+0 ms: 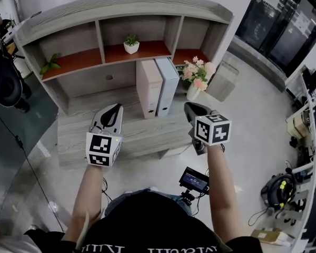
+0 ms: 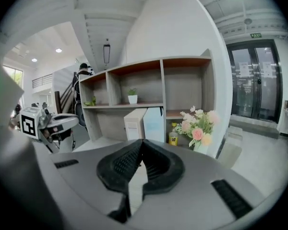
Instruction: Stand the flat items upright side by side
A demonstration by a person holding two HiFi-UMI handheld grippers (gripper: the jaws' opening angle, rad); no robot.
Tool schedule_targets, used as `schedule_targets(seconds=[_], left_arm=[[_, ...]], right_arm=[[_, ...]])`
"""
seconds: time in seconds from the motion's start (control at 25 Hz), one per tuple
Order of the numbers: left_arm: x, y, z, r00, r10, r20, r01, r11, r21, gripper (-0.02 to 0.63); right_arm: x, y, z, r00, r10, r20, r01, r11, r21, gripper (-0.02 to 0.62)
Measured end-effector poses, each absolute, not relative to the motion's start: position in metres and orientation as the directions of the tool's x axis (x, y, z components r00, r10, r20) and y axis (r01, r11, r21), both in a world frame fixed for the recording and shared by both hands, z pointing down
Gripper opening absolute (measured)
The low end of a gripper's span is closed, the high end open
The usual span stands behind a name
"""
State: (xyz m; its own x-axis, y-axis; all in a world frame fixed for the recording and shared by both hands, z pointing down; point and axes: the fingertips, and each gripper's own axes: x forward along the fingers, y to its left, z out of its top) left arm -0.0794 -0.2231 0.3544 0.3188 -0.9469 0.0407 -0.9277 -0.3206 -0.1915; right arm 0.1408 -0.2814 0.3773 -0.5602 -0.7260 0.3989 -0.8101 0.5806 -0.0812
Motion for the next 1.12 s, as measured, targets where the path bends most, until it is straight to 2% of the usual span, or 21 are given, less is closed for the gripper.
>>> schedule_targets(seconds=[0.16, 0.44, 1.12], left_arm=[[-0.08, -0.224, 0.35, 0.322, -0.947, 0.021, -0.93, -0.32, -0.183, 0.011], [-0.094, -0.22, 0.335, 0.298, -0.954, -0.035, -0.943, -0.288, -0.17, 0.011], [-0.115, -0.194, 0.303, 0.248, -0.957, -0.15, -0.96, -0.221, -0.173, 0.011]], right_arm=[[0.149, -0.263, 0.343, -0.566, -0.775, 0.283, -0.811, 0.584, -0.023, 0.014], [0.163, -0.233, 0.311, -0.466, -0.874, 0.134, -0.837, 0.485, 0.253, 0.014], [0.181, -0.205, 0.297, -0.416, -0.909, 0.022, -0.896, 0.414, 0.159, 0.014]])
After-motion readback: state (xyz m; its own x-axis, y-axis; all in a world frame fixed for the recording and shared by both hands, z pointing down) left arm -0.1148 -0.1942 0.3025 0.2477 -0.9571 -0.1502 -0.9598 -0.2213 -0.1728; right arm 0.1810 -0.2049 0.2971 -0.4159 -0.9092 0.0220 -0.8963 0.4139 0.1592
